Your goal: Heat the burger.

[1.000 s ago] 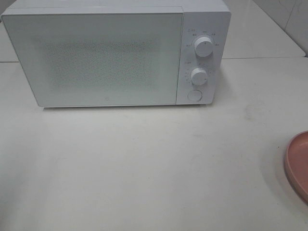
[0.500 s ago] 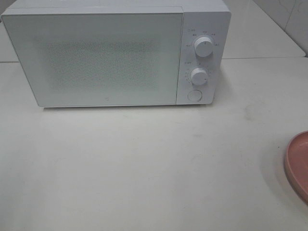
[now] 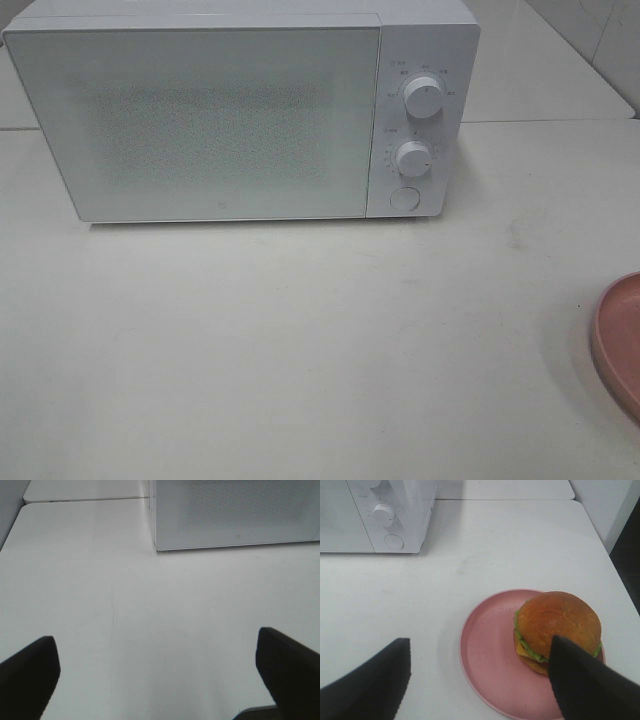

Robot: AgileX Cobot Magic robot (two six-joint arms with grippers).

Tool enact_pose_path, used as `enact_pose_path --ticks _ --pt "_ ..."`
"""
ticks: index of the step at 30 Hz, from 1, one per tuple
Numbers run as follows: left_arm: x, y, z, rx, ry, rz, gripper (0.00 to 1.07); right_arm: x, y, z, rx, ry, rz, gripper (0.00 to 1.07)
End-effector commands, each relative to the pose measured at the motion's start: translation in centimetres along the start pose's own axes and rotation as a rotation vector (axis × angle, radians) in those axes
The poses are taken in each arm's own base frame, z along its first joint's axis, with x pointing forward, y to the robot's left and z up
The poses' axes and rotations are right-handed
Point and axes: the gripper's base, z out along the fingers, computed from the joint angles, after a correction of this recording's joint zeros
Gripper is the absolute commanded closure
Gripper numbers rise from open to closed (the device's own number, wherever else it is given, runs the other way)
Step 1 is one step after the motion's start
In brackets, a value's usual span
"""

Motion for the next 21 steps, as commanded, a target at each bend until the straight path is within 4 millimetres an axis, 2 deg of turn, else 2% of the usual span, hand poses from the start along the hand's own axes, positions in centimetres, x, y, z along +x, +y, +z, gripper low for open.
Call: enact_pose_path --ticks 1,21 --pt "0.12 -0.01 -0.27 -0.005 -0.037 -0.005 0.07 0.26 0.00 -0.27 0.003 -0.021 -0.007 0.32" --pt "0.12 -0.01 -0.27 -0.005 -0.037 -0.005 0.07 0.26 0.00 -0.27 0.003 -0.021 -0.007 0.32"
